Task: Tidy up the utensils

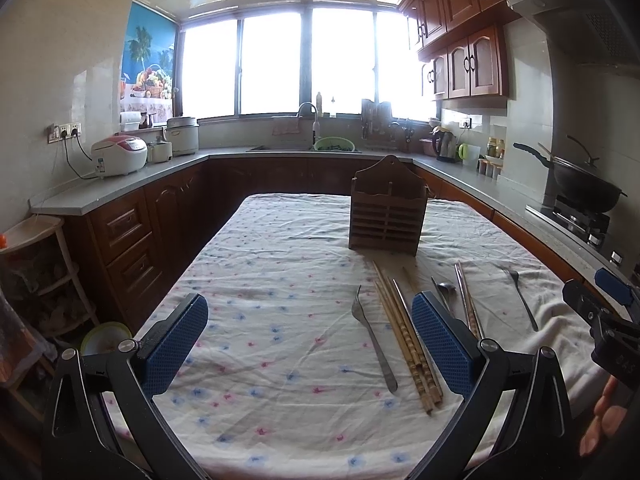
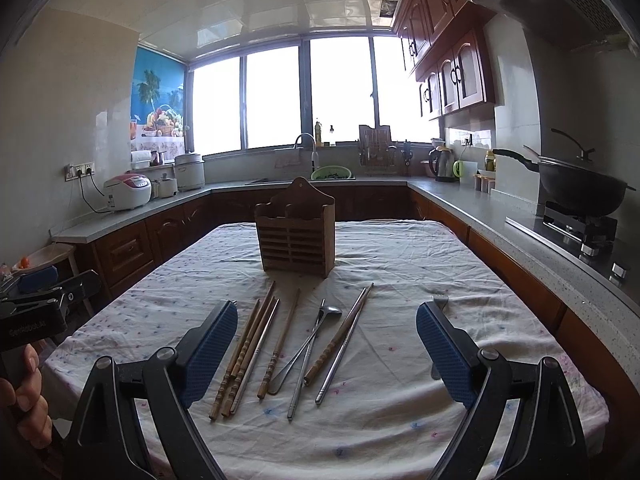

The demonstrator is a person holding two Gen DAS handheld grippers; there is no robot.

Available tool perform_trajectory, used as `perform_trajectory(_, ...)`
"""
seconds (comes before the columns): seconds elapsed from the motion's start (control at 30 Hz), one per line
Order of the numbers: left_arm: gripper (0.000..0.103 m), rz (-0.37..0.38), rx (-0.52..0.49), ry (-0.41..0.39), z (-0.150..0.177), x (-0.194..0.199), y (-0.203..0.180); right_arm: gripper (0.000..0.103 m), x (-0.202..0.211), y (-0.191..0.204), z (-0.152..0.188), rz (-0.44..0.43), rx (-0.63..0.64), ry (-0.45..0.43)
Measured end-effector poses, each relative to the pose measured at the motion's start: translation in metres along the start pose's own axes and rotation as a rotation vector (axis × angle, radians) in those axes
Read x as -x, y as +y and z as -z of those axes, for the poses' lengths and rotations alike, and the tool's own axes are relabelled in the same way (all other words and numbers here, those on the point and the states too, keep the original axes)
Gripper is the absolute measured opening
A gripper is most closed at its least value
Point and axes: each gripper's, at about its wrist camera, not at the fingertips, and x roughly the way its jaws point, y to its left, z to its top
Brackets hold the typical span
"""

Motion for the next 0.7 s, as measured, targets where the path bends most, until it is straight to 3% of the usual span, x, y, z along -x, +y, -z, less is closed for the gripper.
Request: perform_trajectory(0.7,0.103,0.001,-0.009,-0.007,-0.0015,0.0007,-0.0036,0.093,0.0001,-0.0011,-0.0002,-0.005,0.000,-0.008)
